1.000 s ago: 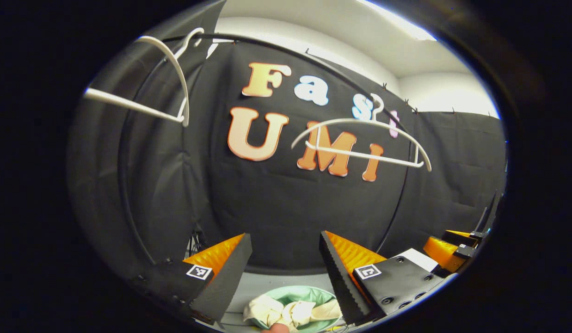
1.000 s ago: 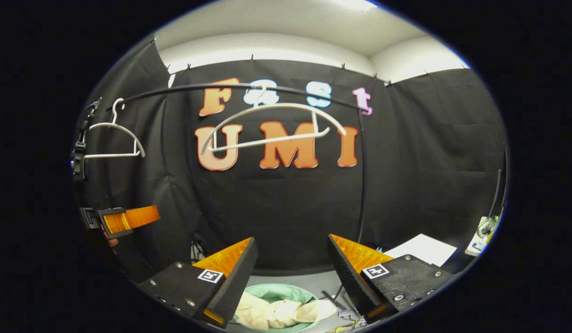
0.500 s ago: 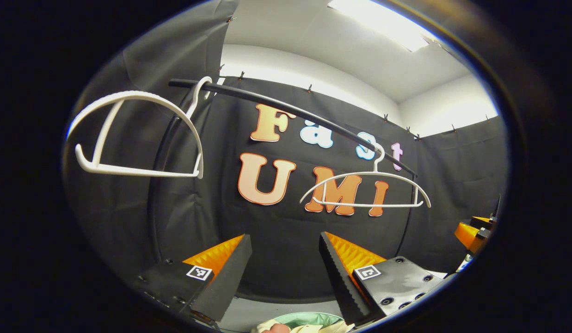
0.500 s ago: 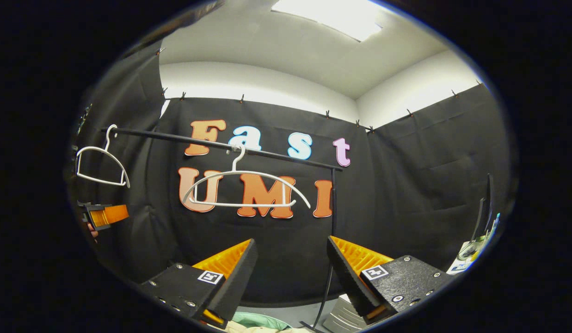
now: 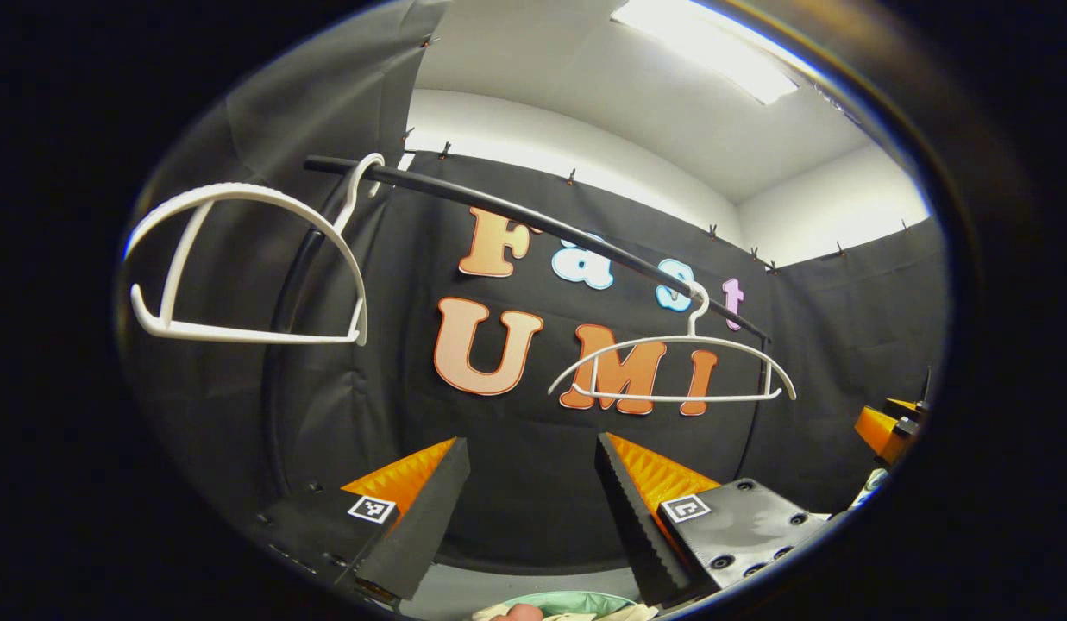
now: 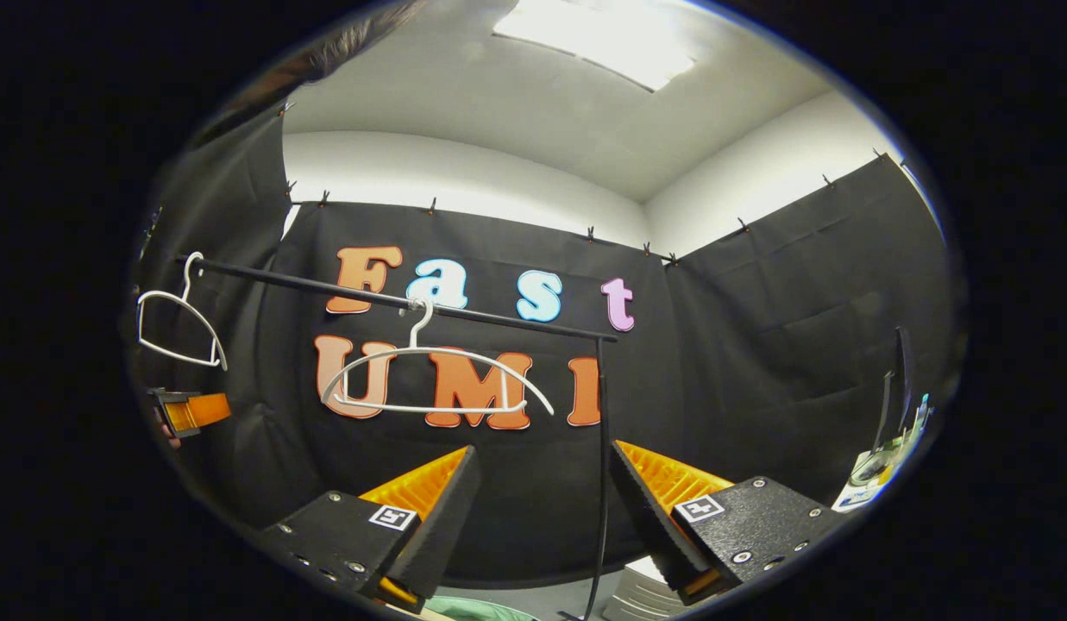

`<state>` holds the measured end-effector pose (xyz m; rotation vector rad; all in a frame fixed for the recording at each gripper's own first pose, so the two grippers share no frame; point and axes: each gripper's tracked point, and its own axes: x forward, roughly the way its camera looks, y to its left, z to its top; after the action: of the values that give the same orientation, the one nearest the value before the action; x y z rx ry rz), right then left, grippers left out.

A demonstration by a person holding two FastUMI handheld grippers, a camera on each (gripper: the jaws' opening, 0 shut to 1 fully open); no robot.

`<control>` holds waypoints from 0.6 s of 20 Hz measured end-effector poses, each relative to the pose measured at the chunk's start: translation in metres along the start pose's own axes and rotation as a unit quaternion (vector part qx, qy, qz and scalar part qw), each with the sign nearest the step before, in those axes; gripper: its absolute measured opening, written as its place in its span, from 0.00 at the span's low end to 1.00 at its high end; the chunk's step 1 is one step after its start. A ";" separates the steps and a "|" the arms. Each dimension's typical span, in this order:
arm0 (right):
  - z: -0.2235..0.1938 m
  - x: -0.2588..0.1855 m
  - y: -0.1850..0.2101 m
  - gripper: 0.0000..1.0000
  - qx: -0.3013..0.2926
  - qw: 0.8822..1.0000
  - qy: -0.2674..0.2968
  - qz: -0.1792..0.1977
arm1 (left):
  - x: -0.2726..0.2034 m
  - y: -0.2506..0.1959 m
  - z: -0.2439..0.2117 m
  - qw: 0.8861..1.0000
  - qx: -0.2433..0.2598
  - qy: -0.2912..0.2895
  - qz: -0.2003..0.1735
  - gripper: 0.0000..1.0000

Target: Grasp the clothes on the hanger with both hands and then place them into the laundry hamper below.

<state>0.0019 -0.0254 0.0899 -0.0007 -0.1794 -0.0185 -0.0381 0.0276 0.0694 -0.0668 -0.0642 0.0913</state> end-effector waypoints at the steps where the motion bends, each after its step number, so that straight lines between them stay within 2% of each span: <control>1: 0.000 0.000 -0.001 0.93 -0.005 1.000 -0.001 -0.001 | 0.000 0.000 -0.002 1.000 0.002 0.001 -0.001 0.96; 12: -0.011 0.007 0.002 0.93 -0.007 1.000 0.009 0.003 | 0.002 -0.002 -0.004 1.000 0.004 0.006 -0.005 0.96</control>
<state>0.0109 -0.0236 0.0806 -0.0155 -0.1608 -0.0146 -0.0352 0.0251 0.0655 -0.0590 -0.0520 0.0811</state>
